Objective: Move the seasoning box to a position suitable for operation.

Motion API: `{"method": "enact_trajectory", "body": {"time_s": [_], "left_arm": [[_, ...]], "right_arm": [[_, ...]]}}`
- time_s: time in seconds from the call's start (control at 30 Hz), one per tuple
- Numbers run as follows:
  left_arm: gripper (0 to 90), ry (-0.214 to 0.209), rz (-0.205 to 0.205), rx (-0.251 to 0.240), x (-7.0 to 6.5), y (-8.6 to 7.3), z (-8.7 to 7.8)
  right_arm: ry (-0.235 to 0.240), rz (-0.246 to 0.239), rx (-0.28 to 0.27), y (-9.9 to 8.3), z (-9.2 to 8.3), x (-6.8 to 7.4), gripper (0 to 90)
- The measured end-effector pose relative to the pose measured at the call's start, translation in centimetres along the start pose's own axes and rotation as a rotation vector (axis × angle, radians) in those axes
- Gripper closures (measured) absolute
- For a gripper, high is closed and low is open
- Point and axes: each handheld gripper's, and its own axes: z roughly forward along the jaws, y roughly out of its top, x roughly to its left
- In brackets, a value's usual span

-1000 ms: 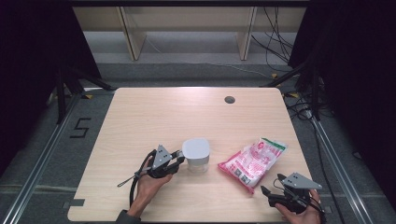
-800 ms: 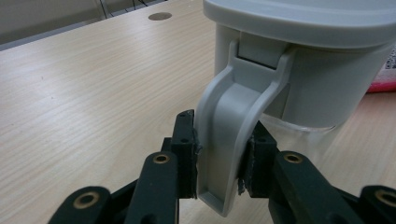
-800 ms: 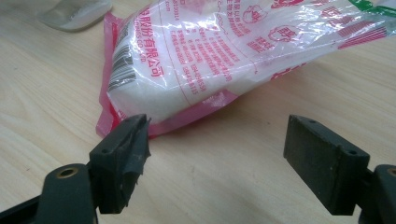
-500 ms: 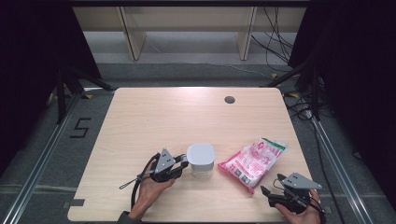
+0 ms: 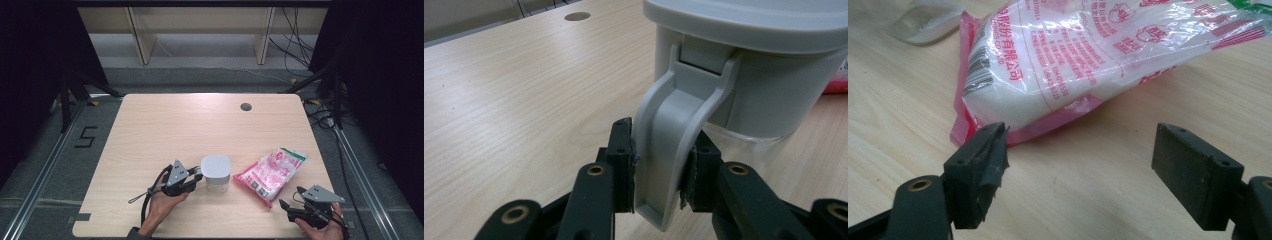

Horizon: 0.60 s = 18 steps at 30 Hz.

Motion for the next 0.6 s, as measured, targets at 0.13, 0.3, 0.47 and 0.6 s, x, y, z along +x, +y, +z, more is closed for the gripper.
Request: {"method": "enact_trajectory", "body": {"time_s": [0.13,0.3,0.47,0.6], "left_arm": [[67.3,-0.012,-0.010,-0.013,0.09,0.00,-0.14],[64.4,-0.022,0.023,0.000,0.24,0.17,-0.34],[64.8,-0.031,0.037,-0.006,0.23,0.25,-0.48],[61.1,-0.025,0.028,-0.011,0.37,0.27,-0.64]], "right_arm": [[0.003,0.018,0.001,0.02,-0.01,0.16,23.1],[0.004,0.024,0.009,-0.02,-0.05,0.22,23.0],[0.014,-0.018,-0.014,-0.03,0.16,-0.22,23.0],[0.011,-0.003,-0.013,-0.03,0.11,-0.09,23.0]]}}
